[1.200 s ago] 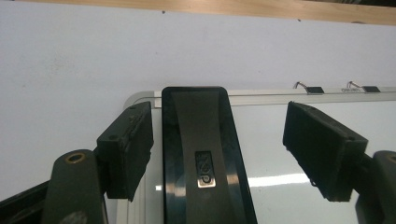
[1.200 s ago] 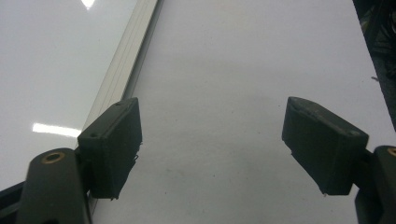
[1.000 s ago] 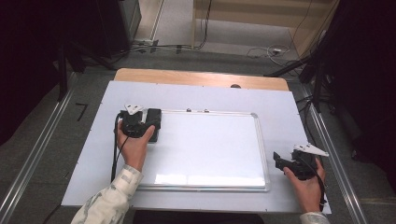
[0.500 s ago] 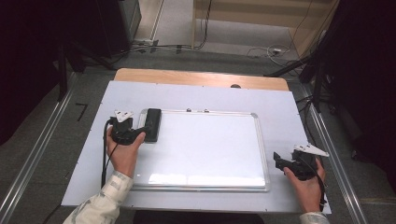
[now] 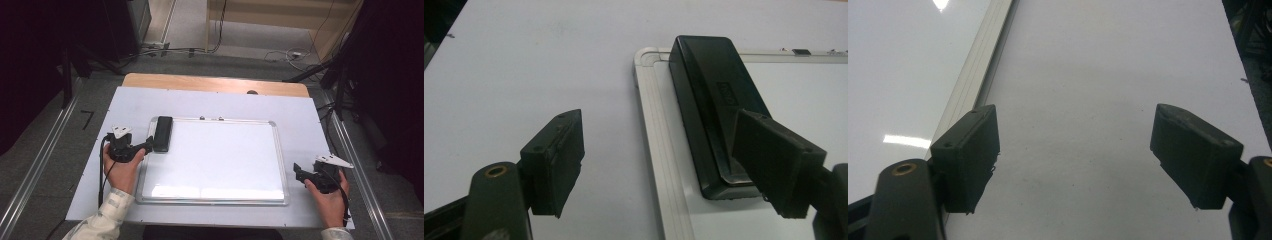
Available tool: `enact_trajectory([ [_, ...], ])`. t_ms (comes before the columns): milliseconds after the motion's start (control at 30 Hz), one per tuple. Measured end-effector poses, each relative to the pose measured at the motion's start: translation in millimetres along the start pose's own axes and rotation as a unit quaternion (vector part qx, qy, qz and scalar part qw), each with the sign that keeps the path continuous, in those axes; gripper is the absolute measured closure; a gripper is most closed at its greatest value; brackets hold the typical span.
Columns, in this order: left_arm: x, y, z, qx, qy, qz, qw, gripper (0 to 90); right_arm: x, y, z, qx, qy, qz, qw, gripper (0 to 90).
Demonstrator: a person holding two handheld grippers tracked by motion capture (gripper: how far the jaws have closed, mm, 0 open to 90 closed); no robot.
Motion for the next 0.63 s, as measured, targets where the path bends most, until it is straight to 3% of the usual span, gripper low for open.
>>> enact_trajectory([
  [500, 43.6, -5.6, 14.7, 0.006, -0.005, -0.021, 0.9997, 20.5, -5.4, 0.2, 3.7, 0.004, 0.008, 0.0, 1.0, 18.1],
  [633, 51.9, -6.1, 18.1, 0.006, -0.005, -0.024, 0.9997, 18.7, -7.0, 6.7, 7.9, 0.006, 0.015, -0.011, 0.9998, 15.3],
])
Point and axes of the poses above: each handheld gripper's, and its own axes: y roughly forward along the jaws, z roughly out of its underside, x roughly to its left, the point moved 4 cm from there along y, roughly forward along the jaws, and after that the axes turned 3 degrees about -y, right-handed, at the moved point
